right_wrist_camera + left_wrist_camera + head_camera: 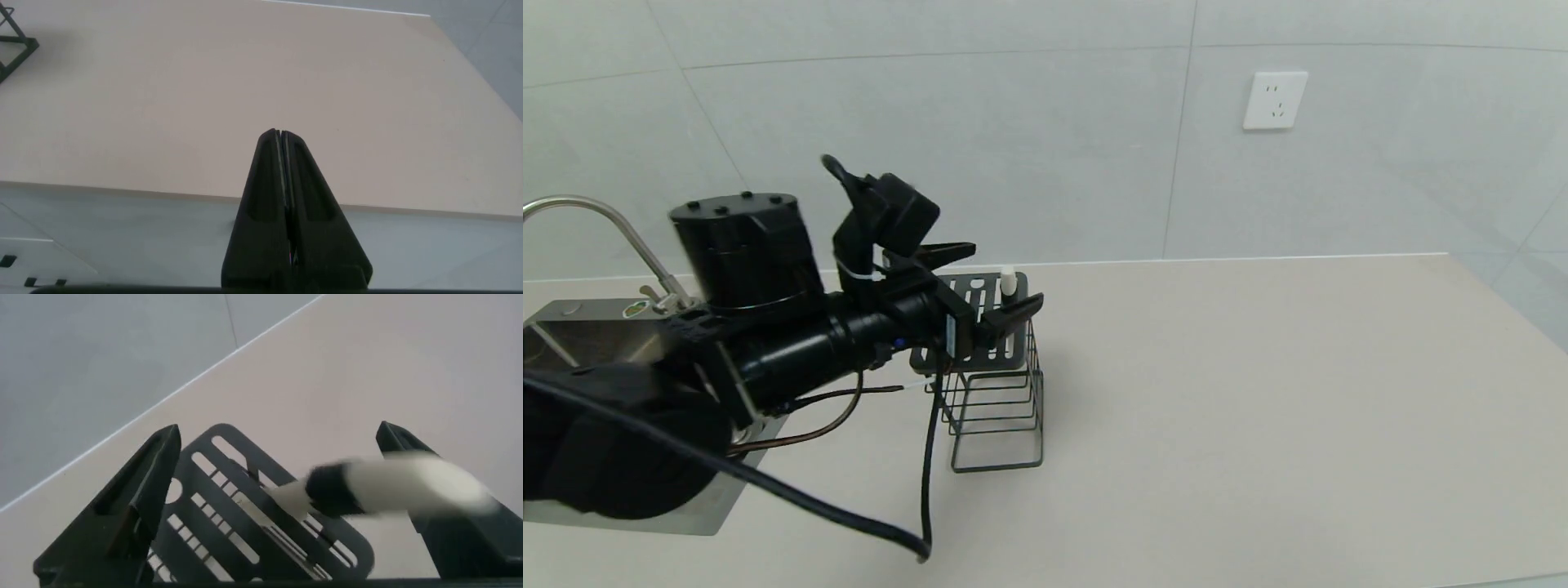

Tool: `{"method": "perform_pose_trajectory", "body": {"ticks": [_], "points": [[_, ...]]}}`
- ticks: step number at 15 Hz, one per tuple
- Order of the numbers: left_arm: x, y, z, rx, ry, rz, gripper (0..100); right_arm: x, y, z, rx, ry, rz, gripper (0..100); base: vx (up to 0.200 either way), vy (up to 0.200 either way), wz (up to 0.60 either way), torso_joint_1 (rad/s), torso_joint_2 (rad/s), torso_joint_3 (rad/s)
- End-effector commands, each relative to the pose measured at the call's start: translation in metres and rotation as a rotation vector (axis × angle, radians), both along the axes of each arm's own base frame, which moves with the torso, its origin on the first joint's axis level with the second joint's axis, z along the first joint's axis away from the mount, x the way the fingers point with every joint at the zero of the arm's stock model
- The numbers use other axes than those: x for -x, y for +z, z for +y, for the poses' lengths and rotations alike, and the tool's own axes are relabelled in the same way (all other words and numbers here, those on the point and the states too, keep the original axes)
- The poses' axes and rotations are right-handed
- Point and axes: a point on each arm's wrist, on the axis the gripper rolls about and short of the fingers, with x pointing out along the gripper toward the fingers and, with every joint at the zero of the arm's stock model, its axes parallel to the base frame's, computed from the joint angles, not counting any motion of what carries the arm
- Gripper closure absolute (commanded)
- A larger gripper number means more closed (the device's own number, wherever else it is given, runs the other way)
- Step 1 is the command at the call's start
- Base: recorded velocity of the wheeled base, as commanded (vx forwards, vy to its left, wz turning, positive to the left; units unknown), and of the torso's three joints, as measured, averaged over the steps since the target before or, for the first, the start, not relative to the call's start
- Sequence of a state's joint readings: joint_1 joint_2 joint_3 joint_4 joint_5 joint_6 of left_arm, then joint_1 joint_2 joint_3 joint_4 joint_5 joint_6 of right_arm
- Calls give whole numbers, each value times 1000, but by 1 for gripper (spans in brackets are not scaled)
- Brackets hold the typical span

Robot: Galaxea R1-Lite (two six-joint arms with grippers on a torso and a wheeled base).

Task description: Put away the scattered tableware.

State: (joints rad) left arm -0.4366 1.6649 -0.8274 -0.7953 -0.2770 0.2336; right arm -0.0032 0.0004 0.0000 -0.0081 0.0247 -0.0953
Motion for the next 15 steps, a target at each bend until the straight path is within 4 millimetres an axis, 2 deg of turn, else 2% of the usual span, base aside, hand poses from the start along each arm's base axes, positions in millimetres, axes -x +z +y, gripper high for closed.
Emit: {"method": "perform_pose_trajectory", "body": {"ticks": [1, 3, 4, 5, 7, 8, 10, 11, 13, 15], "points": [[78, 45, 41, 78, 20, -165, 0, 0, 0, 0, -2, 0, 0, 100, 0, 0, 0, 0, 0, 0], [144, 65, 90, 120, 132, -326, 0, 0, 0, 0, -3, -2, 0, 100, 0, 0, 0, 0, 0, 0], [180, 62, 106, 121, 166, -379, 0, 0, 0, 0, -2, 0, 2, 100, 0, 0, 0, 0, 0, 0], [214, 49, 117, 105, 201, -409, 0, 0, 0, 0, 0, 0, 2, 100, 0, 0, 0, 0, 0, 0], [270, 0, 125, 63, 261, -420, 0, 0, 0, 0, -2, -2, 2, 100, 0, 0, 0, 0, 0, 0], [287, -13, 126, 64, 282, -433, 0, 0, 0, 0, -2, 0, 2, 100, 0, 0, 0, 0, 0, 0], [306, -45, 126, 101, 341, -397, 0, 0, 0, 0, -3, 0, 0, 100, 0, 0, 0, 0, 0, 0], [308, -52, 126, 108, 353, -385, 0, 0, 0, 0, -3, 0, 0, 100, 0, 0, 0, 0, 0, 0], [301, -98, 126, 162, 409, -232, 0, 0, 0, 0, -8, 0, 0, 100, 0, 0, 0, 0, 0, 0], [294, -129, 127, 137, 459, -55, 0, 0, 0, 0, -54, 2, 3, 100, 0, 0, 0, 0, 0, 0]]}}
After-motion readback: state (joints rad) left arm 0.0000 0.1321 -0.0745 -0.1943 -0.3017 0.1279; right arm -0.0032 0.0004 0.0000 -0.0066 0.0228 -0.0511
